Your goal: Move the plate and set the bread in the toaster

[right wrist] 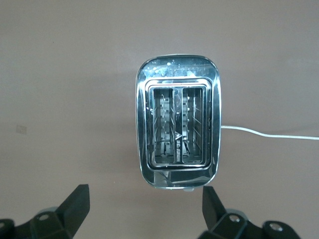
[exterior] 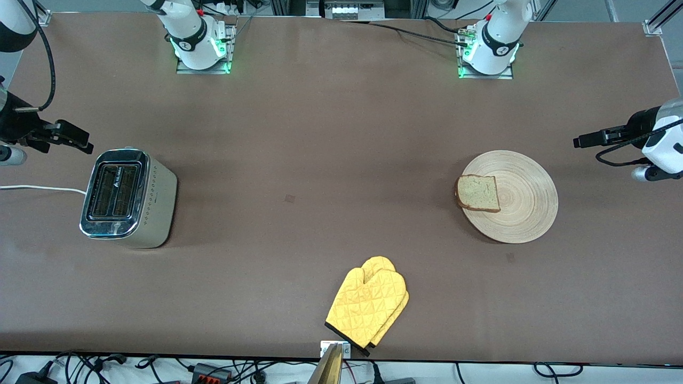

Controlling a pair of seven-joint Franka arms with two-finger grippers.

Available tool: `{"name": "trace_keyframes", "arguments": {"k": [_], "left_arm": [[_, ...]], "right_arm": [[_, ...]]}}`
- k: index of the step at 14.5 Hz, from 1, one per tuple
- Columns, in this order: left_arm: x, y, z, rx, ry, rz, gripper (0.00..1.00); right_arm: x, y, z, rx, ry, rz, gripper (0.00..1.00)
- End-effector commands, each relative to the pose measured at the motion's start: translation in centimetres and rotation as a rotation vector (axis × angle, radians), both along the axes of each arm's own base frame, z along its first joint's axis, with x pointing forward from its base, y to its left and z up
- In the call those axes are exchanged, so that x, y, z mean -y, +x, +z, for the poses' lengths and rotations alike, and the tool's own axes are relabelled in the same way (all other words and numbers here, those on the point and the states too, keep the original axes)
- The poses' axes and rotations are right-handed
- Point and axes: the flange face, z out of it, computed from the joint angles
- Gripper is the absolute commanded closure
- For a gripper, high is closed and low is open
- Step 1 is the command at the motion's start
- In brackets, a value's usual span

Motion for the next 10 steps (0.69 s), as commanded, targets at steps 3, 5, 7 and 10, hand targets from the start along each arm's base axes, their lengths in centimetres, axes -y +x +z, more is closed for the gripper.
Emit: {"name": "trace_keyframes", "arguments": {"k": [3,5,7,10], "left_arm": [[-11.6,0.8,-9.6,0.006,-0.343,0.019,0.00],[-13.0,1.1,-11.8,0.040,-0.375,-0.028,0.00],[-15.9,0.8,-15.7,0.064,-0.420,-0.036,0.00],[-17.0,-0.2,-21.4,0.097,-0.489,-0.088,0.00]], "right_arm": [[-0.2,0.9,-0.3,0.017,0.009,0.000,0.00],[-0.2,1.1,-0.8,0.011,0.012,-0.002,0.00],[-0.5,1.4,-1.6,-0.001,0.012,0.003,0.00],[-1.3,1.6,-2.0,-0.007,0.015,0.016,0.00]]}}
